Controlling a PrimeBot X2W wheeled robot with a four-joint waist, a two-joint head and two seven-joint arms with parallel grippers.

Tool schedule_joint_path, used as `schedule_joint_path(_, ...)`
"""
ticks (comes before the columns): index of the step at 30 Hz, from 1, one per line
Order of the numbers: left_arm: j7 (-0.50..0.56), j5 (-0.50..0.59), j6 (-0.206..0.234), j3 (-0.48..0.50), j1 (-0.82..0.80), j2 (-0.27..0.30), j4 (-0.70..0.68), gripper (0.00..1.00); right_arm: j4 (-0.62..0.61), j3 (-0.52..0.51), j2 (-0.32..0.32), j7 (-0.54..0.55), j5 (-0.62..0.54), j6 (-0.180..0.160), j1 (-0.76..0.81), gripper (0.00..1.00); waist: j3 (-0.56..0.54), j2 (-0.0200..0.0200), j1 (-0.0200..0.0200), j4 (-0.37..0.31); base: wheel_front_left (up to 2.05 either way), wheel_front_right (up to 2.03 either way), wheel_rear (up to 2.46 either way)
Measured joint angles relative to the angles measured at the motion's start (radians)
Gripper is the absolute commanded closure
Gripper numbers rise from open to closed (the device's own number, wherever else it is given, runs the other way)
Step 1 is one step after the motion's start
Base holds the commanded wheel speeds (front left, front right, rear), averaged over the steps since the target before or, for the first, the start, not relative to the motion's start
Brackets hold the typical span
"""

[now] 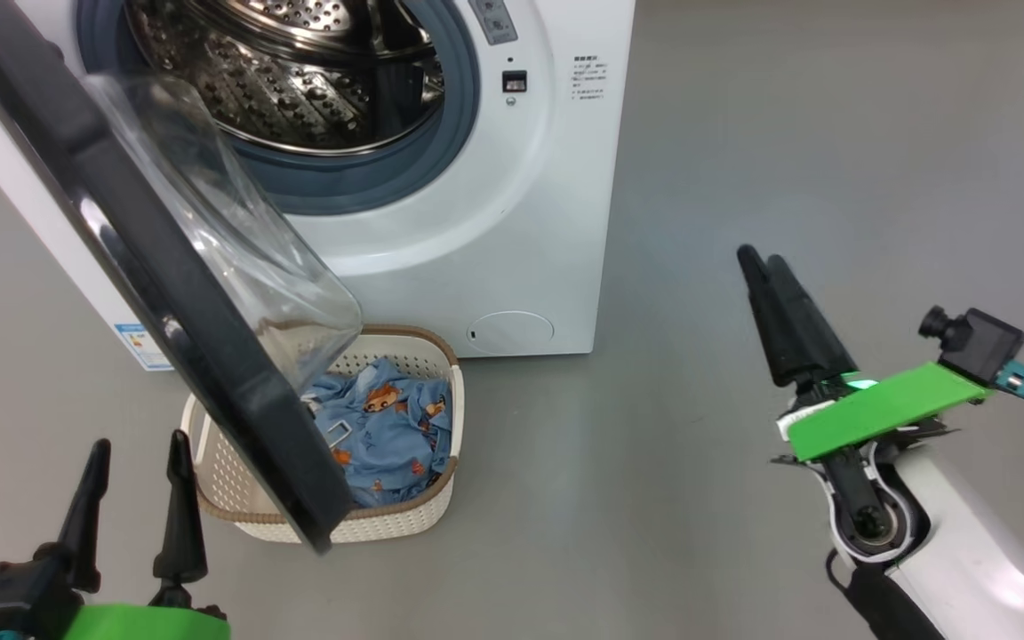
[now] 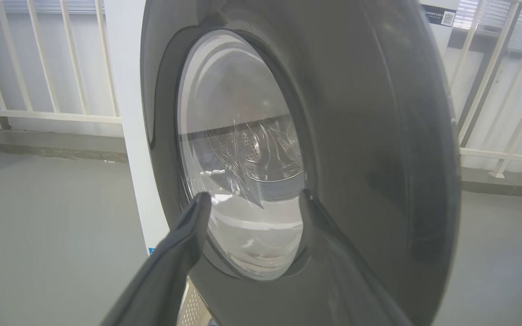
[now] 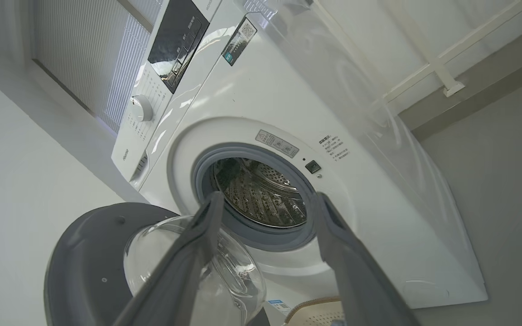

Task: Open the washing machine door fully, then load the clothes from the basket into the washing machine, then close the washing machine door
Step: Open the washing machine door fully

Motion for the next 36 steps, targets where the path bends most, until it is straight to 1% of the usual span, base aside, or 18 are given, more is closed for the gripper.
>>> schedule_joint_path(5, 0.000, 0.000, 0.000, 0.007, 0.001, 0.000, -0.008, 0.00, 0.001, -0.147, 0.036, 0.000, -0.233, 0.000, 0.045, 0.00, -0.004, 0.0000, 0.0000, -0.012, 0.00, 0.00, 0.00)
schedule_joint_path(9, 0.000, -0.001, 0.000, 0.010, 0.017, 0.001, -0.011, 0.00, -0.013, -0.277, 0.096, -0.005, -0.423, 0.000, 0.112, 0.00, -0.009, 0.0000, 0.0000, -0.018, 0.00, 0.00, 0.00)
schedule_joint_path(12, 0.000, -0.001, 0.000, 0.011, 0.019, 0.001, -0.011, 0.00, -0.040, -0.323, 0.131, -0.005, -0.539, 0.000, 0.163, 0.00, -0.012, 0.0000, 0.0000, -0.021, 0.00, 0.00, 0.00)
schedule_joint_path(15, 0.000, -0.001, 0.000, 0.012, 0.020, 0.001, -0.012, 0.00, -0.071, -0.327, 0.138, -0.005, -0.642, 0.000, 0.206, 0.00, -0.014, 0.0000, 0.0000, -0.023, 0.00, 0.00, 0.00)
schedule_joint_path(22, 0.000, -0.001, 0.000, 0.014, 0.037, 0.001, -0.015, 0.00, -0.104, -0.358, 0.141, -0.005, -0.822, 0.000, 0.299, 0.00, -0.026, 0.0000, 0.0000, -0.022, 0.00, 0.00, 0.00)
schedule_joint_path(25, 0.000, -0.001, 0.000, 0.015, 0.039, 0.001, -0.017, 0.00, -0.123, -0.370, 0.155, -0.005, -0.895, 0.000, 0.340, 0.00, -0.032, 0.0000, 0.0000, -0.021, 0.00, 0.00, 0.00)
schedule_joint_path(29, 0.000, -0.001, 0.000, 0.023, 0.054, 0.002, -0.021, 0.00, -0.138, -0.373, 0.168, -0.005, -0.977, 0.000, 0.382, 0.00, -0.034, 0.0000, 0.0000, -0.023, 0.00, 0.00, 0.00)
schedule_joint_path(36, 0.000, -0.001, 0.000, 0.023, 0.061, 0.002, -0.021, 0.00, -0.166, -0.412, 0.212, -0.005, -1.063, 0.000, 0.446, 0.00, -0.046, 0.0000, 0.0000, -0.024, 0.00, 0.00, 0.00)
